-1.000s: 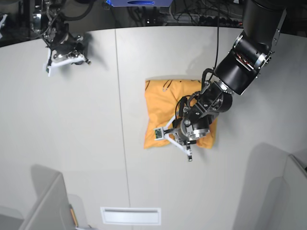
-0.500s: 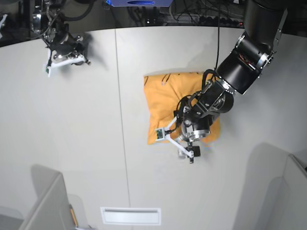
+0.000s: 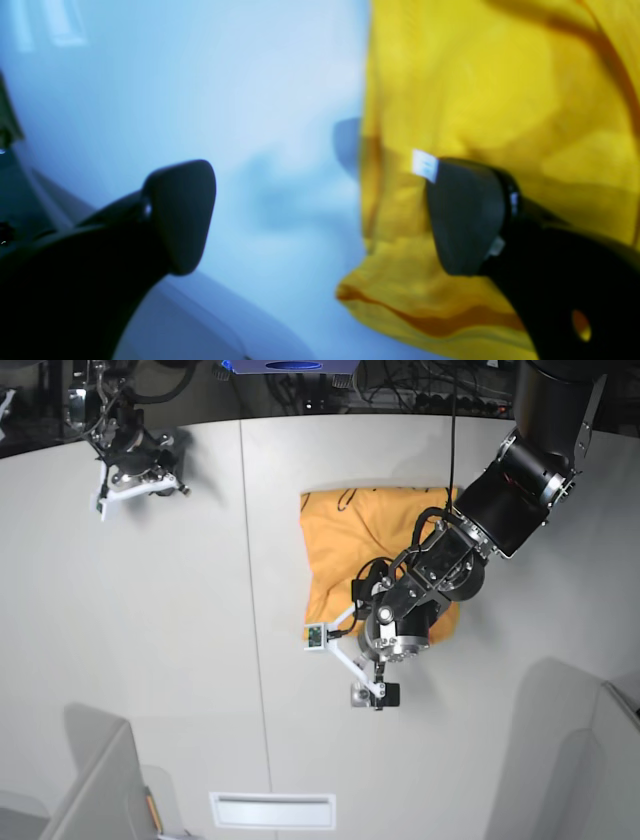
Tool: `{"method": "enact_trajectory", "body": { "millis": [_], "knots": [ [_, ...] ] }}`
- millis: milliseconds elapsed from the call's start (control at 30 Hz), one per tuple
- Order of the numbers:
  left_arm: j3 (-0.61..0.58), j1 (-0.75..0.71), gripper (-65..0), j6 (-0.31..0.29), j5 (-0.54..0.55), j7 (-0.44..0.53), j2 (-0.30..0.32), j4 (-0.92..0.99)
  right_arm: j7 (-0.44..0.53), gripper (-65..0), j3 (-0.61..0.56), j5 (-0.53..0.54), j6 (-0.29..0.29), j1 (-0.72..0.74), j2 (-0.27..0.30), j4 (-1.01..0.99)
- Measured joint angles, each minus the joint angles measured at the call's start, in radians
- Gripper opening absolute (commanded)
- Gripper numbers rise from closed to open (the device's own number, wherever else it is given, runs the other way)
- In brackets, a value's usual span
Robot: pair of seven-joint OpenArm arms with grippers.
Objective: Fold the T-shirt properly
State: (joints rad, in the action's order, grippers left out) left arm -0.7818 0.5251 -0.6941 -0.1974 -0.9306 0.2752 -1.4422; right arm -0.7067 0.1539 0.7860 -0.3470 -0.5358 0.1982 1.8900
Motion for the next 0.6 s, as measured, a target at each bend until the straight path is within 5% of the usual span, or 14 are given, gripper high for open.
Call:
{"method": "enact_trajectory", "body": {
  "millis": [333, 433, 567, 600],
  "knots": [
    [0.074, -0.032, 0.0, -0.007, 0.012, -0.026, 0.108, -0.235, 0.003, -65.0, -0.001, 0.0, 0.0, 0.0, 0.01, 0.0],
    [0.266, -0.143, -22.7, -0.006, 0.005, -0.044, 0.126, -0.326, 0.024, -65.0, -0.002, -0.002, 0.009, -0.002, 0.012, 0.003],
    [0.499, -0.28, -65.0, -0.01, -0.003, -0.037, 0.12, -0.411, 0.177, -65.0, -0.013, -0.105, 0.186, -0.052, 0.024, 0.057],
    [0.55, -0.311, -65.0, -0.01, 0.001, -0.035, 0.117, -0.431, 0.201, -65.0, -0.023, -0.15, 0.216, -0.066, 0.023, 0.066]
  ]
}}
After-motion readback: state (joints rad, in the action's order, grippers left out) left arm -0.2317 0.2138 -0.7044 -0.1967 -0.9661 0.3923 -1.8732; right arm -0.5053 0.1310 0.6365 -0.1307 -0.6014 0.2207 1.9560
